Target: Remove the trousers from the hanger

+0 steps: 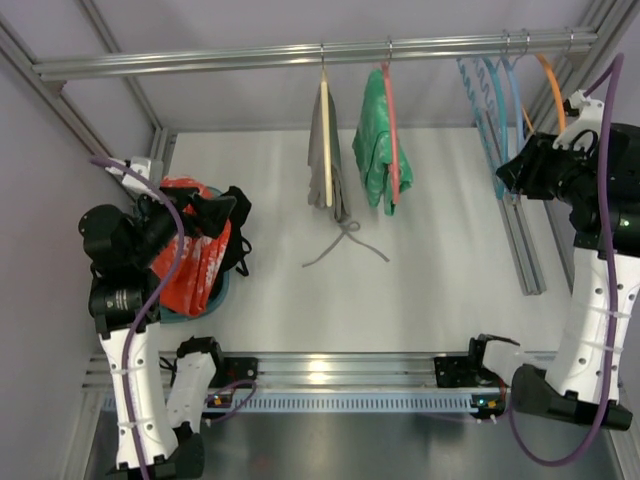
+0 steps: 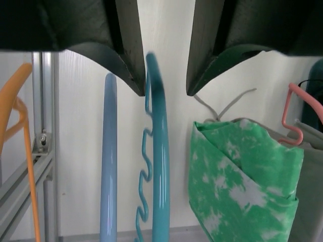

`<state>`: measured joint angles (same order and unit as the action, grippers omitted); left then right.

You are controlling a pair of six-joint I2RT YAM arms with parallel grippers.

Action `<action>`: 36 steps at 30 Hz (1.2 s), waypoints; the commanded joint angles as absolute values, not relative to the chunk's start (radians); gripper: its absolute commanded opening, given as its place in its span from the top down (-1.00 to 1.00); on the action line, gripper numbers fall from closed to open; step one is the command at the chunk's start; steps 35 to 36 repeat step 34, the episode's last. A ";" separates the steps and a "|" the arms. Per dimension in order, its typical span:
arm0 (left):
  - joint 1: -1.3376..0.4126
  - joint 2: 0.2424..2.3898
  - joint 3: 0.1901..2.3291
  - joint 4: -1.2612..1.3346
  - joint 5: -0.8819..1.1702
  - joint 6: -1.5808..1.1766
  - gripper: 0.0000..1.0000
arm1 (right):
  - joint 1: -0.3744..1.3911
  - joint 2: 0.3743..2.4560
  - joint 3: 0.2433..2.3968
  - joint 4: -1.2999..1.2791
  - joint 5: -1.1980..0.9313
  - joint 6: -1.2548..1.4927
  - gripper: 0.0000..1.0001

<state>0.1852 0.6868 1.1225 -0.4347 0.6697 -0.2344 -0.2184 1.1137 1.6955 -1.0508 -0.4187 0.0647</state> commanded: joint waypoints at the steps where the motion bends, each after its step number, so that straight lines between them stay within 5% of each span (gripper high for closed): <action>1: 0.187 0.722 1.158 -0.572 0.637 -0.157 -0.96 | -0.232 1.036 1.664 -1.045 -0.382 0.022 0.15; 4: 0.187 0.767 1.173 -0.658 0.626 -0.126 -0.96 | -0.232 0.979 1.615 -1.042 -0.416 -0.023 -0.14; 8: 0.187 0.885 1.248 -0.846 0.647 -0.051 -0.96 | -0.232 0.907 1.545 -1.052 -0.613 -0.078 -0.78; 11: 0.187 0.977 1.262 -0.943 0.618 -0.044 -0.96 | -0.232 0.870 1.497 -1.084 -0.718 -0.121 -0.99; 23: 0.187 0.882 1.215 -1.069 0.405 0.071 -0.96 | -0.221 0.675 1.142 -1.091 -0.861 -0.222 -0.99; 36: 0.187 0.755 1.259 -1.123 0.308 0.130 -0.96 | -0.201 0.646 1.134 -1.074 -0.868 -0.216 -0.99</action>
